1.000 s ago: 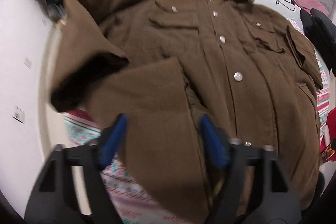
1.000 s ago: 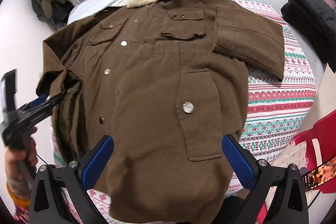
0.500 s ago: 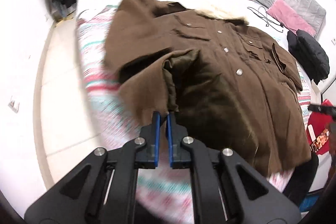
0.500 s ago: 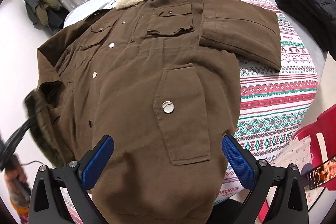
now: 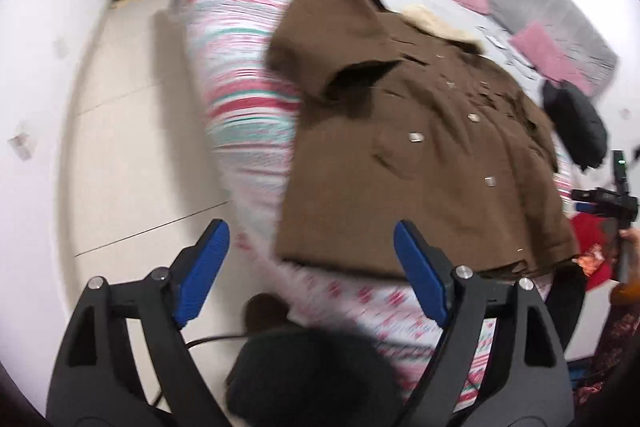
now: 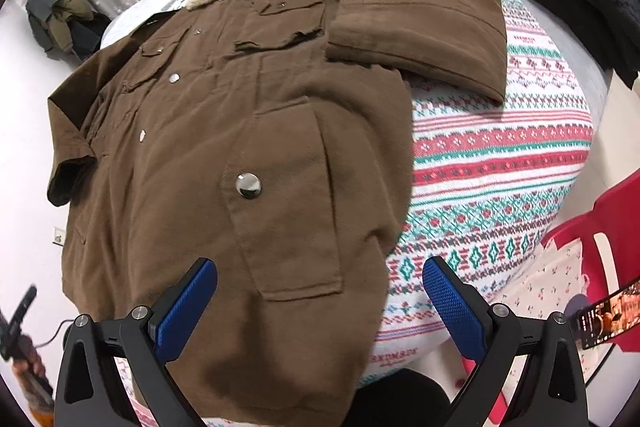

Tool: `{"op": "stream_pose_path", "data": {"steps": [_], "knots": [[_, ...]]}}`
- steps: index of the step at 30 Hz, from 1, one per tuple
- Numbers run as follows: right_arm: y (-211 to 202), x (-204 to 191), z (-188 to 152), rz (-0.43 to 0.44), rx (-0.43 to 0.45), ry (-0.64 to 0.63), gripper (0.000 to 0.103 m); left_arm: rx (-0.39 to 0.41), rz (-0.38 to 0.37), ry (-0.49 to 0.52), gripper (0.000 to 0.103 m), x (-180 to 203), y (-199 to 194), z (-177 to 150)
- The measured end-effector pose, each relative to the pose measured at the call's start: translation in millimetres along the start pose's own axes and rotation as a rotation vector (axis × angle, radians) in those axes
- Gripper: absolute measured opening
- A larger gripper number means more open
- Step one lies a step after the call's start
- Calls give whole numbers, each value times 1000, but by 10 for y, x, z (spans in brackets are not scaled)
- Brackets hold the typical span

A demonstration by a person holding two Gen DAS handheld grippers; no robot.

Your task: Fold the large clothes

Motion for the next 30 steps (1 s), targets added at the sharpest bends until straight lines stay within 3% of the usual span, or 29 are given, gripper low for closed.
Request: {"op": "stream_pose_path", "data": {"steps": [4,6,8,10,11,12,13,14,16,20,22,24,26,27,30], "knots": [[123,181,-69,64,-82,62,103,-104,-72,-46,84,-22,617,14],[220,270,-132,107,-130,107,103,-176,-146,-111,83,-65,924,-63],[355,322,-263,152,-207,149,98,-232,-214,-161,75,8,1035,-212],[460,266,-414,246,-281,186,91,-226,-244,-184,60,67,947,-256],[476,225,-457,282,-294,192,85,-217,-241,-174,54,87,874,-262],[480,176,-497,316,-297,189,77,-206,-235,-154,40,116,798,-257],[471,127,-527,341,-298,184,54,-187,-233,-138,27,148,698,-236],[457,120,-522,349,-290,193,30,-164,-240,-133,24,170,620,-203],[374,106,-478,380,-273,215,15,-114,-235,-130,19,199,407,-121],[-215,130,-275,341,-113,131,12,-16,-259,-141,17,254,-102,88],[-658,220,-144,324,-23,94,11,-18,-294,-139,17,310,-232,131],[-901,352,-91,232,20,49,11,-76,-324,-97,17,430,-240,38],[-890,472,-104,117,21,15,11,-161,-297,-60,18,479,-108,-138],[-773,571,-138,31,-3,-1,11,-226,-268,-38,18,493,38,-282],[-316,761,-308,-115,-101,-34,12,-357,-195,7,21,488,436,-556]]}}
Point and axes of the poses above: each gripper's, at about its wrist camera, not at the fingertips, and y roughly the way its jaws point, x to its right, z to its top, the point moved 8 cm from there along y, roughly the way its jaws point, and after that the axes turned 15 degrees about y, right-handed, at the moved point
